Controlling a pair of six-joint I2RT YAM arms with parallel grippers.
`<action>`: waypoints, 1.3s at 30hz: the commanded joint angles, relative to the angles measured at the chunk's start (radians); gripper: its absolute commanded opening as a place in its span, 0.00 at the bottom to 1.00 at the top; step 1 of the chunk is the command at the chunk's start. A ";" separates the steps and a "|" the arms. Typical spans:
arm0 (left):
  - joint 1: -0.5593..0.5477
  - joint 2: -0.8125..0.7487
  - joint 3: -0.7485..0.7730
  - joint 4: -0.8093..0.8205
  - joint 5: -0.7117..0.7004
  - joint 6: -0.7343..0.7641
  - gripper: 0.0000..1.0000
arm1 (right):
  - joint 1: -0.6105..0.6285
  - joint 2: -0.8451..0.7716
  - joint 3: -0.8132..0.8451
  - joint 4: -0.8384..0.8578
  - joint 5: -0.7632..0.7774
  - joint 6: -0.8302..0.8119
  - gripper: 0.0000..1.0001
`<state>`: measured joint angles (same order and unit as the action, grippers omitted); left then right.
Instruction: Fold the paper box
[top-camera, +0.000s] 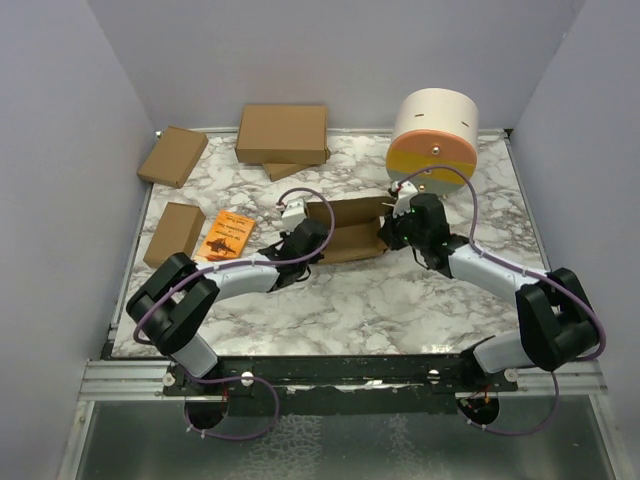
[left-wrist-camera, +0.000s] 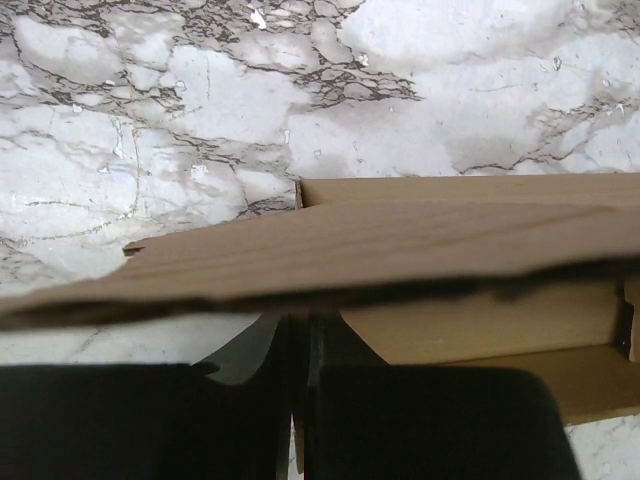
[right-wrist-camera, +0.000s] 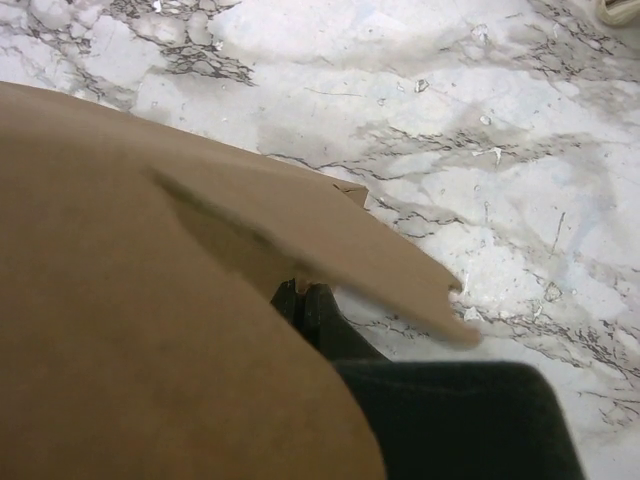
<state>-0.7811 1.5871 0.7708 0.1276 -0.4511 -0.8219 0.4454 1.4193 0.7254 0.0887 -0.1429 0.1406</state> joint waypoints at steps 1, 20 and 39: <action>-0.026 0.039 0.037 -0.108 -0.042 0.086 0.00 | 0.049 0.000 0.023 0.081 0.015 0.005 0.01; -0.051 0.093 0.132 -0.240 -0.098 0.146 0.16 | 0.093 0.062 0.033 0.100 0.134 0.023 0.01; -0.086 0.169 0.240 -0.404 -0.166 0.192 0.29 | 0.095 0.108 0.041 0.096 0.143 -0.006 0.01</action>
<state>-0.8402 1.7546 1.0206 -0.1802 -0.6312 -0.7399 0.5114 1.5249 0.7280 0.0982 0.0475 0.1776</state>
